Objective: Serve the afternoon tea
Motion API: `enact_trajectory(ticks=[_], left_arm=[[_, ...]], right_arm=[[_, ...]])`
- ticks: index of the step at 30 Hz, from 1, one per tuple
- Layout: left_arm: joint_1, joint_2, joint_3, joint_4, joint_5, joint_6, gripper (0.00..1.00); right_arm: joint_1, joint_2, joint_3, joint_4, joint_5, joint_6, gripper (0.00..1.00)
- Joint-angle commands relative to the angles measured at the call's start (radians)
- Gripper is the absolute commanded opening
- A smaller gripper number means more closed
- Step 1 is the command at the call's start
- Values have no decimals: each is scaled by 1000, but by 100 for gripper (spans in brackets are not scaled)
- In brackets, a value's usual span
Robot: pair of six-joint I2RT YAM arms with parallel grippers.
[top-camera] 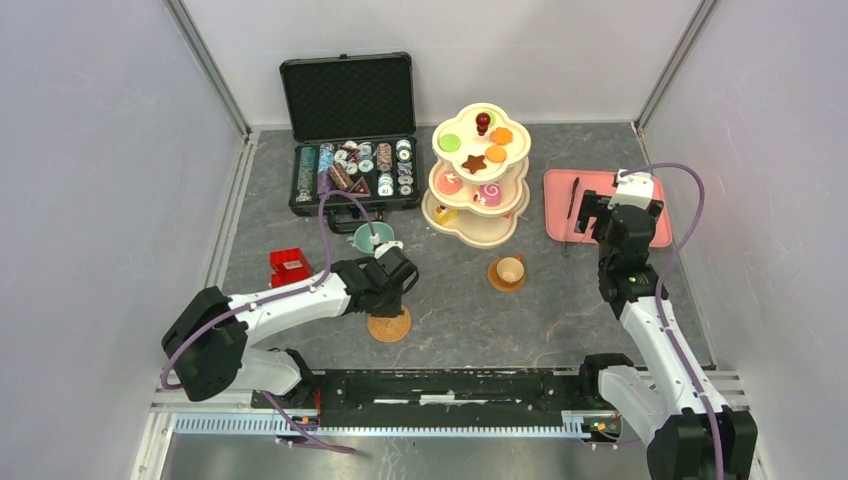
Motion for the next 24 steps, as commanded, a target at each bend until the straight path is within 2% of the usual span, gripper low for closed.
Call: enact_trajectory(ticks=[1,9,14,19,24], left_arm=[[4,-3,-46,54,-1,-68,2],[5,29,-96,93,-8,-91,2],[3,81,-83,174,33,-85,2],[-10,191,37,217,50,-43,2],[-14,336,226,226,42,12,2]], right_arm=[[-7,7,-3,32,-15,5,98],[-13,14,-3,36,-29,10,98],[-14,13,-5,38,-32,12,98],[-18,17,-6,39,-33,10,98],[-23,19,-7,39,-33,9,98]])
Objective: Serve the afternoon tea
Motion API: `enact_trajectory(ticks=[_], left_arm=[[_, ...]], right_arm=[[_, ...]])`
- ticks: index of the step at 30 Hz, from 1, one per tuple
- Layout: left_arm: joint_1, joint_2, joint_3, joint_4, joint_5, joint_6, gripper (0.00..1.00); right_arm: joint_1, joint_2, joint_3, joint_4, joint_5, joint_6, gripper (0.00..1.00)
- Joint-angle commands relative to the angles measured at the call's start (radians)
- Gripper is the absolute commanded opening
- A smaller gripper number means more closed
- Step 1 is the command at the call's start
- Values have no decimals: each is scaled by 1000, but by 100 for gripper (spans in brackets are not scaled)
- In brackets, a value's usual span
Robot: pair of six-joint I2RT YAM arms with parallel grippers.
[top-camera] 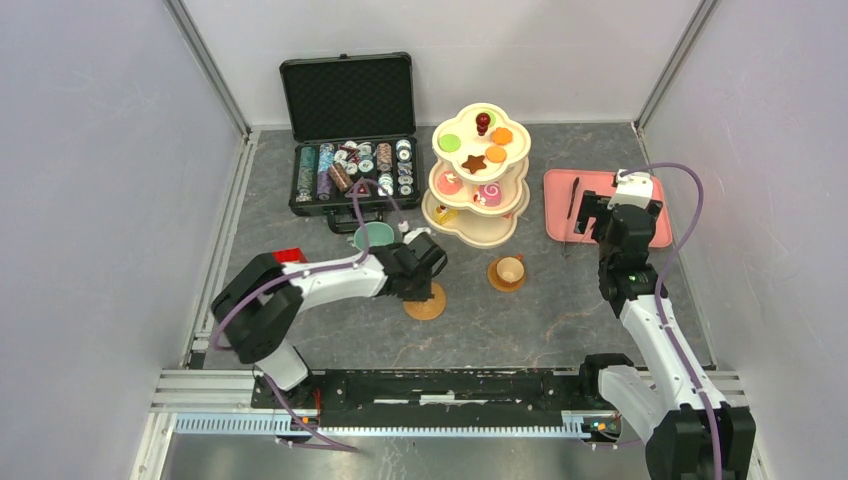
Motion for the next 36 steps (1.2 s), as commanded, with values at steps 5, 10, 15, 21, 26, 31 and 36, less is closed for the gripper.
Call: enact_trajectory(ticks=[5,10,15,21,26,31,36], left_arm=[[-5,197,236,79,4,83,2],[-6,259,296,114,38,83,2],[-6,284,332,130,33,94,2],[-5,327,365,159,42,106,2],[-5,353,375,194,48,104,2],[-5,377,403,203,49,117,2],[-5,385,446,179,27,144,2]], right_arm=[[-12,3,-5,38,-8,6,98],[-16,7,-8,41,-12,8,98],[-19,11,-7,42,-18,10,98],[-22,6,-9,39,-19,10,98],[-25,6,-10,41,-24,10,98],[-27,10,-11,44,-28,11,98],[-30,9,-12,44,-30,11,98]])
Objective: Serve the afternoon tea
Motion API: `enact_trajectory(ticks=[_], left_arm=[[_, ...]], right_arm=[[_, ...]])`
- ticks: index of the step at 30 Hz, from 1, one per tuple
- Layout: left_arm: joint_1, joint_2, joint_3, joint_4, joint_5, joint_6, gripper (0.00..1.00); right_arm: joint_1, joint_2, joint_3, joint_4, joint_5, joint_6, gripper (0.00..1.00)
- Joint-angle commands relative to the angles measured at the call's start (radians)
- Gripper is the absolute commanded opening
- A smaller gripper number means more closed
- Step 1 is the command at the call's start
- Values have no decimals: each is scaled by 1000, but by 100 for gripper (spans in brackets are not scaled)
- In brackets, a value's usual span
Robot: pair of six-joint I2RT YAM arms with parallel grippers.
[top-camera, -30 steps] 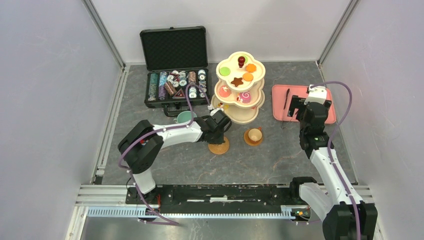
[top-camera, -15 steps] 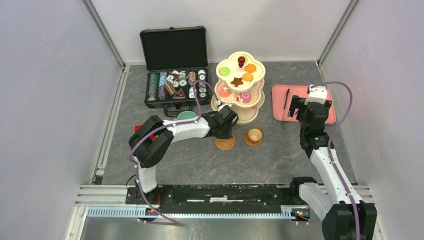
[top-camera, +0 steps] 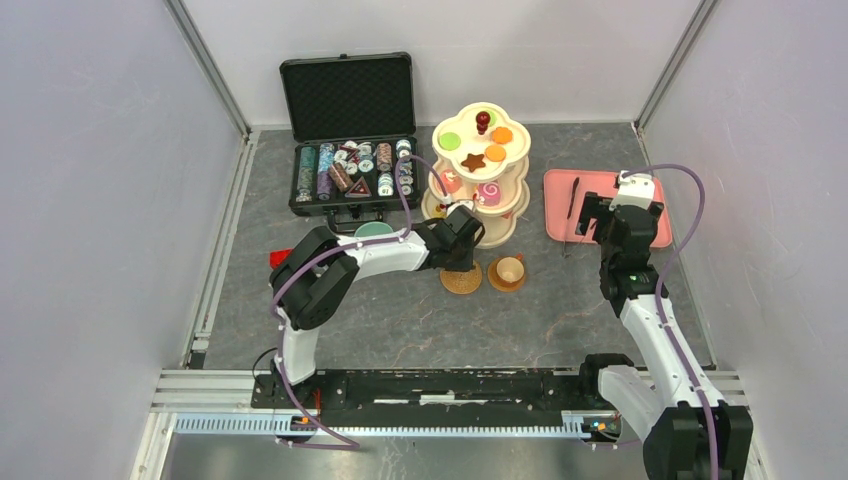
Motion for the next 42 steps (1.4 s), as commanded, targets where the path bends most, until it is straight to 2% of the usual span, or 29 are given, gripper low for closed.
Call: enact_trajectory(ticks=[1,5,8,12,15,18,20,24,25,27,31,36,42], left_arm=[[-5,6,52,4,-21,57,2],[-5,-86,1,-4,-43,67,3],[-6,-179,-49,-17,-43,78,13],[-12,-316,-109,-63,-36,97,31],[-12,-405,-161,-110,-59,153,49],[-8,-487,-183,-181,-120,343,78],[16,-535,-181,-242,-124,507,87],[94,-552,-144,-393,-98,813,92],[113,-545,-136,-425,-83,859,92],[139,-541,-155,-389,-124,913,92],[219,-445,-119,-361,-103,905,91],[252,-285,-41,-370,-128,905,85],[288,-215,-62,-310,-179,874,78]], right_arm=[[-7,1,-3,41,-6,7,98],[-8,0,-5,41,-8,8,98],[-10,-1,-5,41,-13,10,98],[-11,0,-4,41,-16,9,98],[-11,-4,-3,38,-17,10,98],[-10,-10,-3,36,-21,7,98],[-11,-12,-5,36,-24,9,98],[-11,-7,-8,42,-37,10,98],[-11,-5,-8,41,-36,10,98],[-11,-2,-5,38,-36,11,98],[-11,-12,-5,38,-45,11,98],[-40,-22,-9,42,-47,9,98],[-48,-18,-11,42,-55,10,98]])
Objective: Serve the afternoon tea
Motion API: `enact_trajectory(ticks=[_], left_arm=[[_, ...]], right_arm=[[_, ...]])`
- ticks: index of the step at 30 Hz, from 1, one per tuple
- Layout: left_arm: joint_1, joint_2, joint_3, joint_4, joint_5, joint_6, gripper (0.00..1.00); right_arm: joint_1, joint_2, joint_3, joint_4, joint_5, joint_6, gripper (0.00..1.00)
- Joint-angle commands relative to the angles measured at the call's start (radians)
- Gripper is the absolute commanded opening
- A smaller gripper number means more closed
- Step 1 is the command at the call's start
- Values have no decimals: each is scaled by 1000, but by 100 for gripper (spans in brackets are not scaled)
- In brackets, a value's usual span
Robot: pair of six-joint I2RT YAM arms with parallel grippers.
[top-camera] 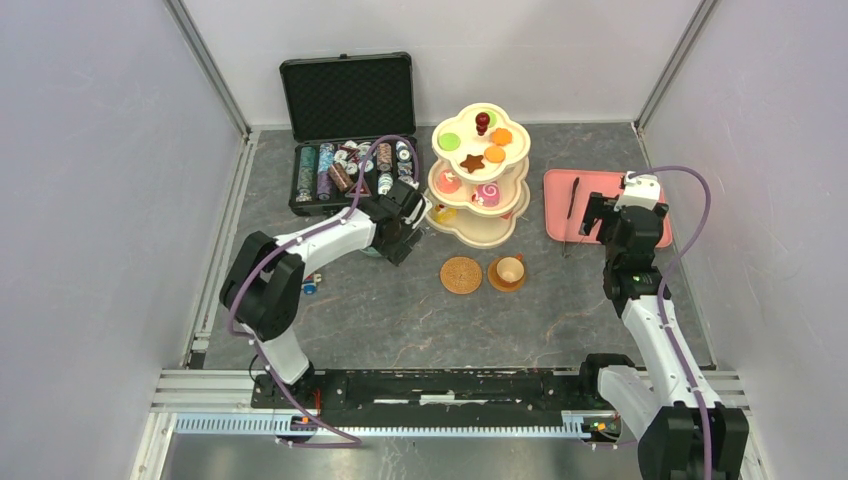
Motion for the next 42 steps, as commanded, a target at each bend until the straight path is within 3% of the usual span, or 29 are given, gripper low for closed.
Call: enact_trajectory(ticks=[1,12,18,21,25,28,32,37,42], left_arm=[[16,15,13,52,-30,31,74],[15,34,-4,34,-101,-6,30],[12,-3,65,-74,-114,-171,3],[-7,-41,115,-139,-112,-337,2],[-77,-47,239,-299,-181,-672,2],[-156,7,385,-520,-279,-977,2],[-264,83,543,-638,-286,-1276,2],[-288,170,587,-595,-95,-1470,2],[-320,224,594,-524,-64,-1534,2]], right_arm=[[-8,-12,-4,40,-11,6,98],[-15,-23,-3,31,-18,8,98],[-18,-35,-1,27,-30,5,98],[-20,-33,-2,27,-33,6,98],[-21,-27,-3,27,-36,8,98],[-22,-22,-3,29,-37,10,98],[-23,-22,-1,27,-39,11,98],[-24,-27,-3,26,-39,11,98],[-28,-30,1,26,-44,9,98]])
